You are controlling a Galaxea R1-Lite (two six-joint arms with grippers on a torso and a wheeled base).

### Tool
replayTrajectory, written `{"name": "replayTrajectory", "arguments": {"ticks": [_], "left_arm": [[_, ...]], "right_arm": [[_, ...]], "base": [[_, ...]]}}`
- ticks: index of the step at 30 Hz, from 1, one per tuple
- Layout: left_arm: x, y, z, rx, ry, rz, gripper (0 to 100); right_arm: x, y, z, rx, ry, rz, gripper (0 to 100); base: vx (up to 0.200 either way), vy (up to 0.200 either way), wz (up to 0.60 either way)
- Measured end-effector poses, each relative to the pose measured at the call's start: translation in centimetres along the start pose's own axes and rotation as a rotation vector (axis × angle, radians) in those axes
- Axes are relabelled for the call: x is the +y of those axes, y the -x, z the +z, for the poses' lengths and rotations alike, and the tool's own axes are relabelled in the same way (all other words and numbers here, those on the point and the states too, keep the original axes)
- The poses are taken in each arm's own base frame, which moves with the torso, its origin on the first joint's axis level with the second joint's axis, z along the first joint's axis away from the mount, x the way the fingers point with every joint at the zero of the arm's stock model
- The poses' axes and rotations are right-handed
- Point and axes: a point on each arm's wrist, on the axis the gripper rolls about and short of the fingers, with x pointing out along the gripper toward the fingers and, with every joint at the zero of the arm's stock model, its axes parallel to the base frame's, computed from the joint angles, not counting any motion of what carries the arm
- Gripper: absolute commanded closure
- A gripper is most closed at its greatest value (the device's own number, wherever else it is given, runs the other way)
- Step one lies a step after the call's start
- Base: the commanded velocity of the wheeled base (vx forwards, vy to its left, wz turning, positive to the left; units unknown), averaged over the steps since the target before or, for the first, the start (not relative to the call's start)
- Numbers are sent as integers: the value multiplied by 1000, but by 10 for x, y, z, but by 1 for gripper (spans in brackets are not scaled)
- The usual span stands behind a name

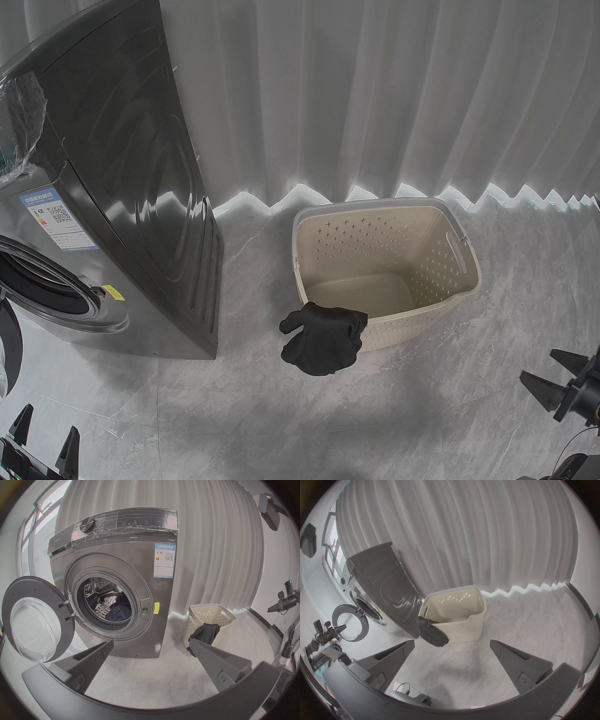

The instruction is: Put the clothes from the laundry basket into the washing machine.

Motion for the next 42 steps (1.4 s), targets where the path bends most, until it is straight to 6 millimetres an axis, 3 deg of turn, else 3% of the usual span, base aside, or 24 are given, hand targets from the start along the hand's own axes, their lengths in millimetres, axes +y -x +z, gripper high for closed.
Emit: {"name": "replayTrajectory", "arguments": {"ticks": [6, 17, 42], "left_arm": [[0, 0, 0, 0, 0, -1, 0], [0, 0, 0, 0, 1, -1, 0], [0, 0, 0, 0, 1, 0, 0]], "right_arm": [[17, -49, 10, 84, -60, 58, 0], [70, -124, 4, 216, -88, 98, 0], [122, -226, -35, 280, -67, 96, 0]], "base": [[0, 0, 0], [0, 0, 0], [0, 0, 0]]}}
